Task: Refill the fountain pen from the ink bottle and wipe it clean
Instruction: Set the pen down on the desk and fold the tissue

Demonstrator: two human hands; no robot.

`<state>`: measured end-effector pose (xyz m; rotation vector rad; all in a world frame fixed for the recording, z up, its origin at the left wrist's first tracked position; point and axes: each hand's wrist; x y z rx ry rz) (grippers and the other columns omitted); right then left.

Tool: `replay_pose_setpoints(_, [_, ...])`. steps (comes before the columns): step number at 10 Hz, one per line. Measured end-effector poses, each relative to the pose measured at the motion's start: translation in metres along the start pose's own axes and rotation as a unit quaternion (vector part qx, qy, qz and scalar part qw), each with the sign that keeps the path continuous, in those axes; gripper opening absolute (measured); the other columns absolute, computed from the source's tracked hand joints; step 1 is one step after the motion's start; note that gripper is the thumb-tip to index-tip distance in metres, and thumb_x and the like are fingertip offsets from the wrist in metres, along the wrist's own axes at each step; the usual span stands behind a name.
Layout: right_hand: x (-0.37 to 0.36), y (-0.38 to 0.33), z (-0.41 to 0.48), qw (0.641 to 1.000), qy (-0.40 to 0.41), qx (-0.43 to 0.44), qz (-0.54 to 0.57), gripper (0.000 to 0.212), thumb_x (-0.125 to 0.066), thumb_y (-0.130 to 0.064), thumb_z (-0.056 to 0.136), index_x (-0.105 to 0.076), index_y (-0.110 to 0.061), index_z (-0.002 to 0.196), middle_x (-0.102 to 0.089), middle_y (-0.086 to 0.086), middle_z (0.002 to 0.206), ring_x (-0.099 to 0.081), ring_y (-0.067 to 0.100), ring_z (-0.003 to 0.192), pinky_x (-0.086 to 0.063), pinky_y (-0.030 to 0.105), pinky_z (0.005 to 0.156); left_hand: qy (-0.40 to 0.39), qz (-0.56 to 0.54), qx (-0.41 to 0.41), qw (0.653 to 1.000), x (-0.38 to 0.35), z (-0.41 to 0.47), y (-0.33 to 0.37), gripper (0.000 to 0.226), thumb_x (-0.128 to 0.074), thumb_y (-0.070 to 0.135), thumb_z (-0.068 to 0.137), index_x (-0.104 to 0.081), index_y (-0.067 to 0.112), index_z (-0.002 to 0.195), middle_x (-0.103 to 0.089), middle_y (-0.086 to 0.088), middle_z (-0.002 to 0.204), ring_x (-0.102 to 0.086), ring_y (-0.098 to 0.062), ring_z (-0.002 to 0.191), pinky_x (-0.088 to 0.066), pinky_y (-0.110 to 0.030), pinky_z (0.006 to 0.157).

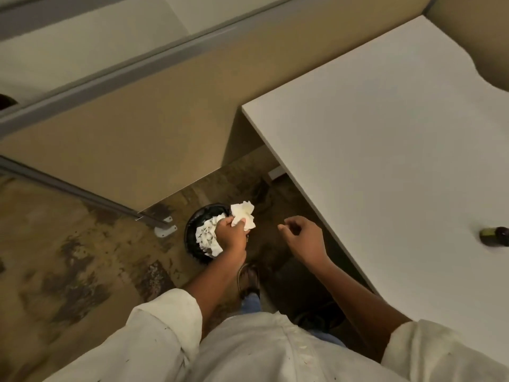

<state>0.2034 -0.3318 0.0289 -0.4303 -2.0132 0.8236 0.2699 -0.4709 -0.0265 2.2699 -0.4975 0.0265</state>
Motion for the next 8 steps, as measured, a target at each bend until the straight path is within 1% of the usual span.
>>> replay_pose_setpoints(1, [-0.011, -0.002, 0.003, 0.999, -0.032, -0.007, -0.033, 0.019, -0.069, -0.028, 0.085, -0.068, -0.017, 0.1, -0.063, -0.009, 0.083, -0.059, 0.003, 0.076, -0.047, 0.015, 0.071, 0.045, -0.023, 0.04, 0.998, 0.02, 0.037, -0.004, 0.025, -0.064, -0.003, 0.079, -0.06, -0.003, 0.104, -0.064, -0.02, 0.105, -0.064, -0.043, 0.094, -0.055, -0.051, 0.083])
replay_pose_setpoints(2, [-0.022, -0.005, 0.006, 0.996, -0.06, -0.012, -0.059, 0.017, -0.068, -0.026, 0.086, -0.068, -0.015, 0.099, -0.065, -0.006, 0.087, -0.06, 0.006, 0.079, -0.049, 0.019, 0.072, 0.063, -0.007, 0.054, 0.996, 0.034, 0.063, -0.009, 0.025, -0.065, 0.001, 0.079, -0.061, -0.002, 0.104, -0.066, -0.018, 0.099, -0.065, -0.042, 0.093, -0.054, -0.052, 0.085])
replay_pose_setpoints(3, [-0.039, -0.009, 0.01, 0.992, -0.095, -0.015, -0.083, 0.013, -0.066, -0.023, 0.087, -0.067, -0.016, 0.098, -0.065, -0.005, 0.089, -0.058, 0.005, 0.078, -0.043, 0.013, 0.065, 0.061, 0.013, 0.087, 0.994, 0.05, 0.095, -0.02, 0.034, -0.063, 0.003, 0.082, -0.058, -0.002, 0.115, -0.066, -0.02, 0.109, -0.065, -0.038, 0.097, -0.053, -0.05, 0.087])
replay_pose_setpoints(4, [-0.053, -0.012, 0.013, 0.988, -0.12, -0.018, -0.095, 0.012, -0.067, -0.02, 0.087, -0.067, -0.016, 0.098, -0.065, -0.003, 0.089, -0.059, 0.007, 0.078, -0.045, 0.016, 0.066, 0.06, 0.022, 0.118, 0.991, 0.061, 0.125, -0.033, 0.037, -0.059, 0.002, 0.085, -0.055, -0.004, 0.121, -0.061, -0.023, 0.119, -0.062, -0.038, 0.104, -0.052, -0.048, 0.092])
replay_pose_setpoints(5, [-0.058, -0.011, 0.015, 0.986, -0.128, -0.027, -0.098, 0.012, -0.067, -0.019, 0.086, -0.068, -0.017, 0.098, -0.065, -0.003, 0.089, -0.061, 0.01, 0.081, -0.049, 0.02, 0.07, 0.06, 0.034, 0.128, 0.989, 0.064, 0.142, -0.041, 0.037, -0.057, 0.002, 0.085, -0.054, -0.003, 0.122, -0.059, -0.022, 0.123, -0.06, -0.037, 0.108, -0.05, -0.047, 0.094])
replay_pose_setpoints(6, [-0.061, -0.008, 0.017, 0.985, -0.133, -0.036, -0.105, 0.013, -0.067, -0.02, 0.086, -0.068, -0.017, 0.099, -0.064, -0.005, 0.087, -0.06, 0.008, 0.079, -0.047, 0.015, 0.067, 0.044, 0.035, 0.135, 0.989, 0.064, 0.155, -0.045, 0.036, -0.057, 0.002, 0.086, -0.054, -0.005, 0.121, -0.059, -0.023, 0.123, -0.059, -0.037, 0.109, -0.05, -0.047, 0.095])
replay_pose_setpoints(7, [-0.066, 0.0, 0.019, 0.983, -0.137, -0.05, -0.112, 0.013, -0.067, -0.019, 0.086, -0.069, -0.016, 0.099, -0.064, -0.006, 0.087, -0.059, 0.007, 0.076, -0.041, 0.01, 0.064, 0.03, 0.104, 0.156, 0.982, 0.06, 0.172, -0.047, 0.044, -0.064, 0.012, 0.085, -0.052, -0.006, 0.123, -0.057, -0.02, 0.128, -0.057, -0.035, 0.114, -0.048, -0.046, 0.097])
replay_pose_setpoints(8, [-0.069, 0.004, 0.019, 0.981, -0.14, -0.065, -0.113, 0.014, -0.067, -0.018, 0.086, -0.069, -0.013, 0.099, -0.066, -0.002, 0.09, -0.059, 0.009, 0.079, -0.045, 0.016, 0.069, 0.023, 0.185, 0.14, 0.972, 0.061, 0.183, -0.052, 0.048, -0.06, 0.02, 0.088, -0.049, -0.003, 0.128, -0.053, -0.019, 0.133, -0.053, -0.036, 0.119, -0.046, -0.047, 0.099])
Point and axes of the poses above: each hand's wrist, its own z-axis towards the middle knuckle, its own x-axis out of the back of the hand, y = z × x
